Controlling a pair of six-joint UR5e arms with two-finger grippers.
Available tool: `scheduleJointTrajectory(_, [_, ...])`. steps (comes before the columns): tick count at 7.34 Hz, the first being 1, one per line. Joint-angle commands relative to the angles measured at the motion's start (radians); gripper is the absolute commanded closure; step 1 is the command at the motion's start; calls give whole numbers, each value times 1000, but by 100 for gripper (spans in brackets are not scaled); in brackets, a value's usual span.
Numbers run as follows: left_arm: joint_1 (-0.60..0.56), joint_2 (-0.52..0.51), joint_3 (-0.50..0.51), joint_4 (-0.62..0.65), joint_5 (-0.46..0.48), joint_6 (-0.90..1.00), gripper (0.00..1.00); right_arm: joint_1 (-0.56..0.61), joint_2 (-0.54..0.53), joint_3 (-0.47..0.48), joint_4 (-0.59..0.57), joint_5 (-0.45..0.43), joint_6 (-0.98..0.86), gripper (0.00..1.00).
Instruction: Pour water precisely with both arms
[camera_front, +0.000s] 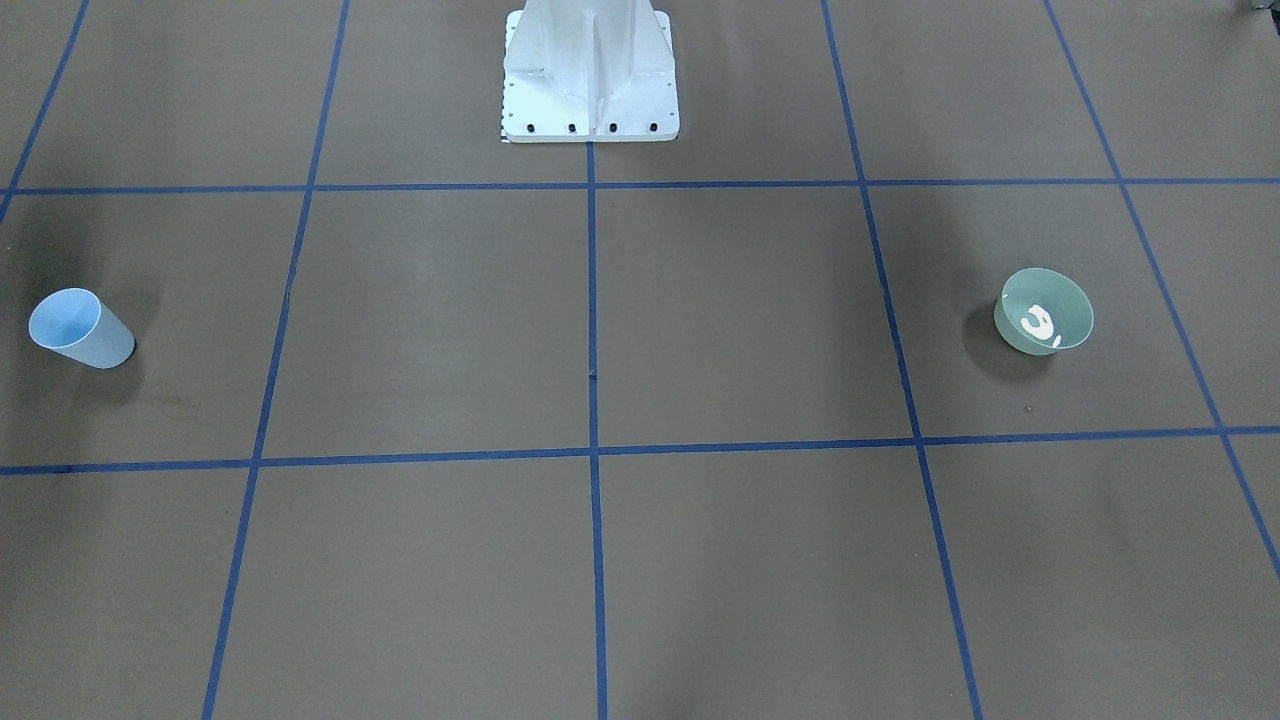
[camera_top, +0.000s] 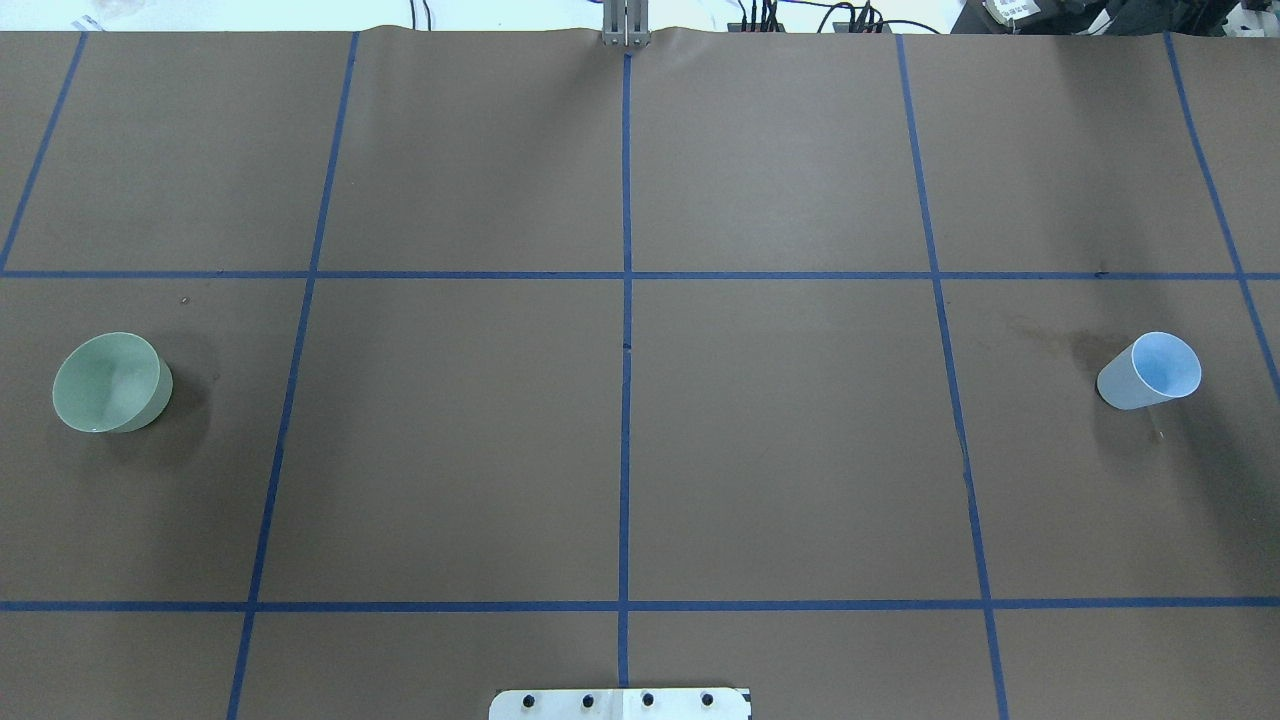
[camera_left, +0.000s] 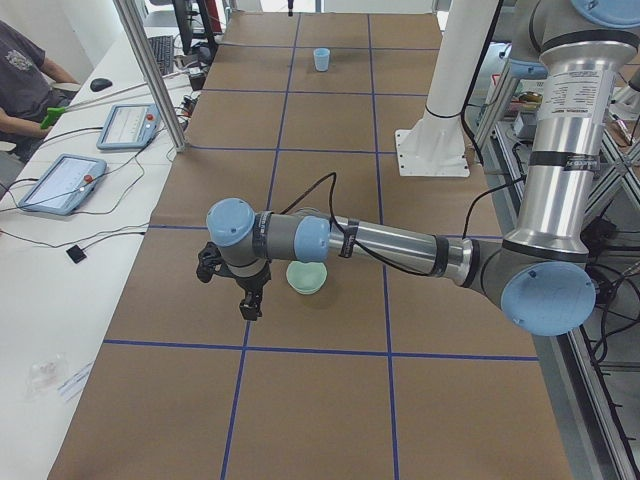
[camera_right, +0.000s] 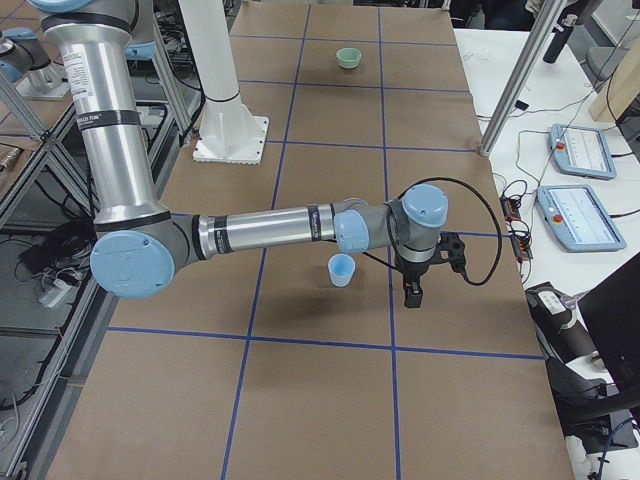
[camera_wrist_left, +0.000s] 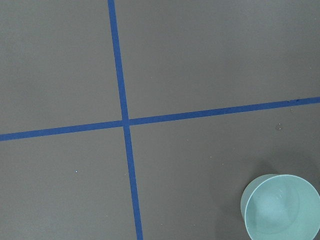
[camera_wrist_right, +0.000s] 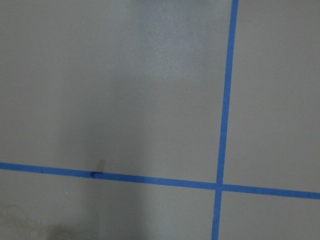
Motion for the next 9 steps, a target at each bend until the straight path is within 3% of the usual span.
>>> scheduleJointTrajectory(1, [0,1,-12,0,-1,-1,0,0,-20,1,4,4,1,1])
scheduleJointTrajectory(6, [3,16,-9,-6,8,-1,0,9,-40,56,-15,-1,-7,1])
scheduleJointTrajectory(9, [3,27,-27,-6,10,-17,0,0,-40,105,-108,8,-6,1])
